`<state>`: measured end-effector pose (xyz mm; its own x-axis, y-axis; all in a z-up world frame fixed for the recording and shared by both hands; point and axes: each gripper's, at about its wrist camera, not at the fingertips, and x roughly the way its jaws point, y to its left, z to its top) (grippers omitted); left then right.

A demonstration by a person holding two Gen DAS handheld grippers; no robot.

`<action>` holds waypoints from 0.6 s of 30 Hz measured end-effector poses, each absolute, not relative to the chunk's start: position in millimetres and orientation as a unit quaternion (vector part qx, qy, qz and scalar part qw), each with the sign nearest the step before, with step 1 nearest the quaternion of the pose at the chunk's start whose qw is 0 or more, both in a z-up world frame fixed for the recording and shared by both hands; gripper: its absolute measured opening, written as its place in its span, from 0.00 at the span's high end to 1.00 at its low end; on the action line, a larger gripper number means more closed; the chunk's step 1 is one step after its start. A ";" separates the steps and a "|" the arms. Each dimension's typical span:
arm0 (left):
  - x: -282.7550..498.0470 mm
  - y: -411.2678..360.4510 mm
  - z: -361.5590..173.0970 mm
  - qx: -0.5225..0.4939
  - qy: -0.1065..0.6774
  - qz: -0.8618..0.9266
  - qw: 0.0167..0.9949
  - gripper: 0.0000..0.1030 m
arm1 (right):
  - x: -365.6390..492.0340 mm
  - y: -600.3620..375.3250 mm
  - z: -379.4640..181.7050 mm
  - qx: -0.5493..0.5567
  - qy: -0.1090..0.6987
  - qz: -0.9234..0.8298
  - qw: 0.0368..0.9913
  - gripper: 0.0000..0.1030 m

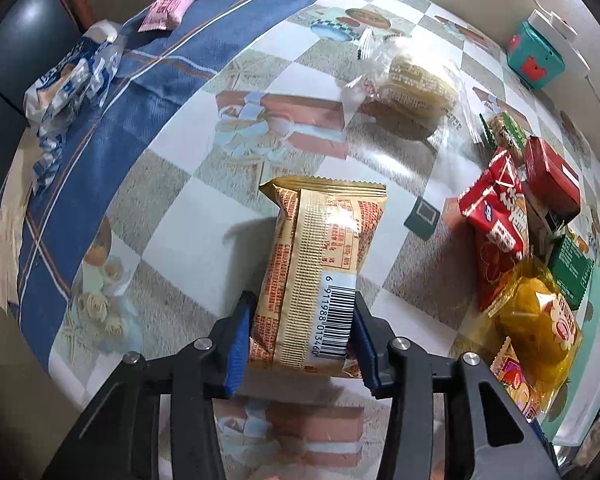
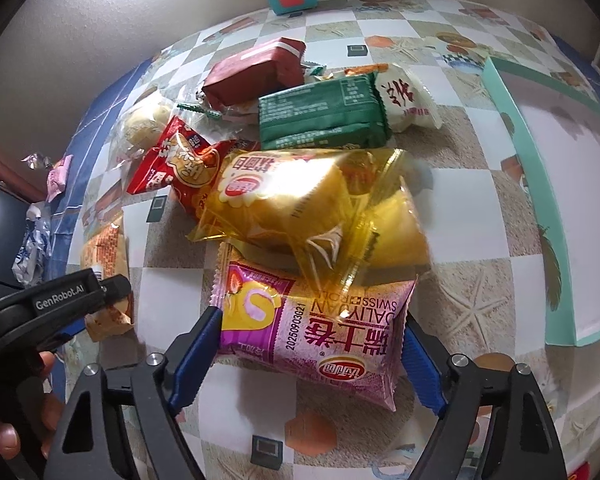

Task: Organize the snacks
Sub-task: 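Carry the tan bag with the left tool while the right tool carries the Swiss roll to the tray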

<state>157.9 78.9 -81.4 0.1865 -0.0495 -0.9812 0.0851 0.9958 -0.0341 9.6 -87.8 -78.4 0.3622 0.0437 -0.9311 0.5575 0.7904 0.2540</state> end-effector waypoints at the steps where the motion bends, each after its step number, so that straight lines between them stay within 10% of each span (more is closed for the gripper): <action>1: 154.9 78.0 -81.6 0.013 0.639 -0.041 0.768 0.54 | 7.1 -88.9 -78.0 0.281 0.541 -0.164 0.776 0.17; 18: 109.0 50.2 -64.4 0.030 0.638 -0.024 0.769 0.57 | -43.7 -118.7 -44.1 0.327 0.518 -0.142 0.778 0.17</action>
<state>109.0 50.2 -64.4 0.1855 0.0009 -0.9827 0.0746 0.9971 0.0149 -43.7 -118.7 -44.1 0.4233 0.1185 -0.8982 0.5593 0.7458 0.3620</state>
